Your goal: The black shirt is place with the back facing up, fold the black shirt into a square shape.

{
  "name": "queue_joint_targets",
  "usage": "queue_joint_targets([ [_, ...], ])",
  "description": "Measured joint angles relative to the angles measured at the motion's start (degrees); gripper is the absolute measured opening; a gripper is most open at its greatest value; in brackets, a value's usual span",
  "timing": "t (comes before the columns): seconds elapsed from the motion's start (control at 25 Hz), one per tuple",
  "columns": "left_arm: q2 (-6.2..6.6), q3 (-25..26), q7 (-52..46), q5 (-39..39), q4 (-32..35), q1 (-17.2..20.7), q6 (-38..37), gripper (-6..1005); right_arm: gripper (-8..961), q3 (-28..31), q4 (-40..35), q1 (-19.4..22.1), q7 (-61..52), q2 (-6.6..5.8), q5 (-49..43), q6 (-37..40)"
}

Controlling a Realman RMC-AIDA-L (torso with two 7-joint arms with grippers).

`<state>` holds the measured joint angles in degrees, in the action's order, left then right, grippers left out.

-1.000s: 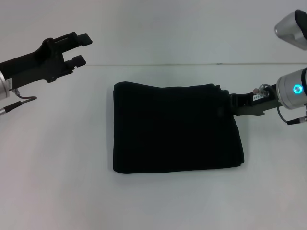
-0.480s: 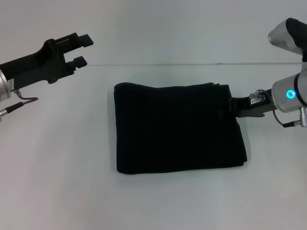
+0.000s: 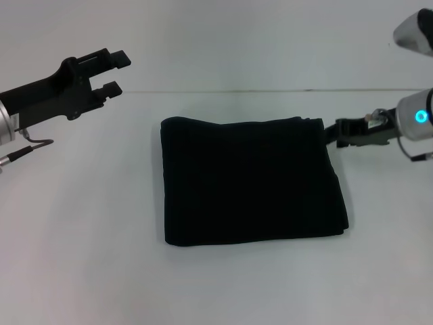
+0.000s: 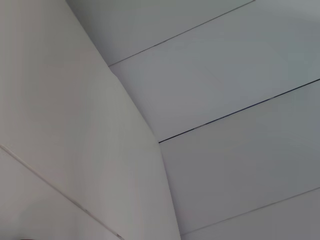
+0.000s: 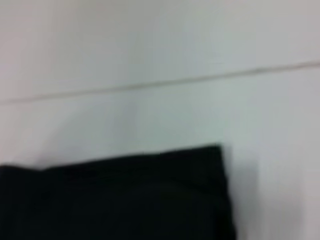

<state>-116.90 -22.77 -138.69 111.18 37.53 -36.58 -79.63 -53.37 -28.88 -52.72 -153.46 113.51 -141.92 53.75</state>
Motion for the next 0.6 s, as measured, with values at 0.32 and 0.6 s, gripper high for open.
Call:
queue_joint_targets([
  [0.32,-0.07,0.0,0.0,0.0,0.0,0.0,-0.4,736,399,0.4,-1.0,-0.3,-1.1,-1.44,0.1,-1.0],
  [0.6,0.22,-0.2,1.3,0.1,0.6,0.2,-2.3,736,441,8.1,-5.1,3.8,9.7,-1.68,7.3,7.0],
])
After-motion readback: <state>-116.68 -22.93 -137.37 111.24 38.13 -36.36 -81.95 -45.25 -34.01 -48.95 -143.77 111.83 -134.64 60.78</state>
